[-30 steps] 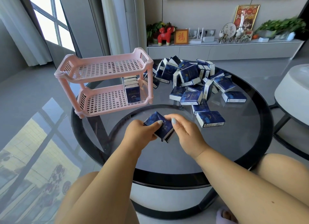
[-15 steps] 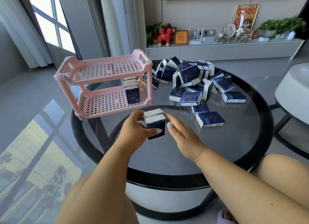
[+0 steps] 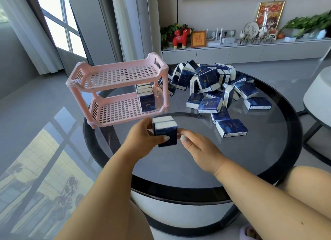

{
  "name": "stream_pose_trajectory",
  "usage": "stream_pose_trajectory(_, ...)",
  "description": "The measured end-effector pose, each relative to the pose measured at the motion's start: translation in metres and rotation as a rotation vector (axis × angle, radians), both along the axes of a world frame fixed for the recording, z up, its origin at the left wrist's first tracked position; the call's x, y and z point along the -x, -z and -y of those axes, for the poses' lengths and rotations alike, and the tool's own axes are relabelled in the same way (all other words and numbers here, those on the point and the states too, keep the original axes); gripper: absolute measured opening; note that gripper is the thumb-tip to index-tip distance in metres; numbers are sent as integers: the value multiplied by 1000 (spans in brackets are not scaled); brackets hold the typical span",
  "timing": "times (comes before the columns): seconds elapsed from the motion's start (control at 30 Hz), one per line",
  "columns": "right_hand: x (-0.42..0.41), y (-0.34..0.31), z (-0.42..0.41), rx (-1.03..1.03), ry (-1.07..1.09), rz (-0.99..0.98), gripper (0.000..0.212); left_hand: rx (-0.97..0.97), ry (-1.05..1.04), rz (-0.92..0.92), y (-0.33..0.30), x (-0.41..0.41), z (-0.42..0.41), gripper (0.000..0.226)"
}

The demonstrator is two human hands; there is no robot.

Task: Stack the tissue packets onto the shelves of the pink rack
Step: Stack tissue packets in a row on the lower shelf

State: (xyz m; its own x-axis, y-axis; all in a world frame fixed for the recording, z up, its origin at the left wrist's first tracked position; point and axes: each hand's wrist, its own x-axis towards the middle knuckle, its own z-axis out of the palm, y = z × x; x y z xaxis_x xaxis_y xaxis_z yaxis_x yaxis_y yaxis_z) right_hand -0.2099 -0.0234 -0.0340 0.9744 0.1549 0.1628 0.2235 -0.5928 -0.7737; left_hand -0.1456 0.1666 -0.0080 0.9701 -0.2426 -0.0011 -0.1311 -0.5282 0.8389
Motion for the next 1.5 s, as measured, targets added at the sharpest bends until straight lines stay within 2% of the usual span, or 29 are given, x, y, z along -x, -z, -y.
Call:
stream_pose_trajectory(0.17,-2,2,0,23,50,-5,58,20,-135,62,-19,-32,-19,47)
stream_pose_trajectory(0.4,-8,5,0,48,71,14,60,-20,-165,186,-29,-69,-18,55)
stream_pose_trajectory(0.5,-10,6,1,59,65,32,69,-43,-163,189,-28,-81,-13,56)
stream_pose_trajectory(0.73,-14,12,2,73,70,59,65,-33,-186,207,-21,-96,-10,50)
stream_pose_trajectory(0.93,-14,14,2,70,63,88,76,-74,-185,233,-18,-105,-11,50)
stream_pose_trajectory(1.3,-15,13,1,82,62,107,70,-137,-200,236,-8,-114,-11,49)
stream_pose_trajectory(1.4,-15,13,1,87,66,106,66,-182,-218,232,-6,-113,-10,61)
stream_pose_trajectory(1.5,-15,13,1,90,73,101,60,-138,-228,294,-4,-106,-9,77)
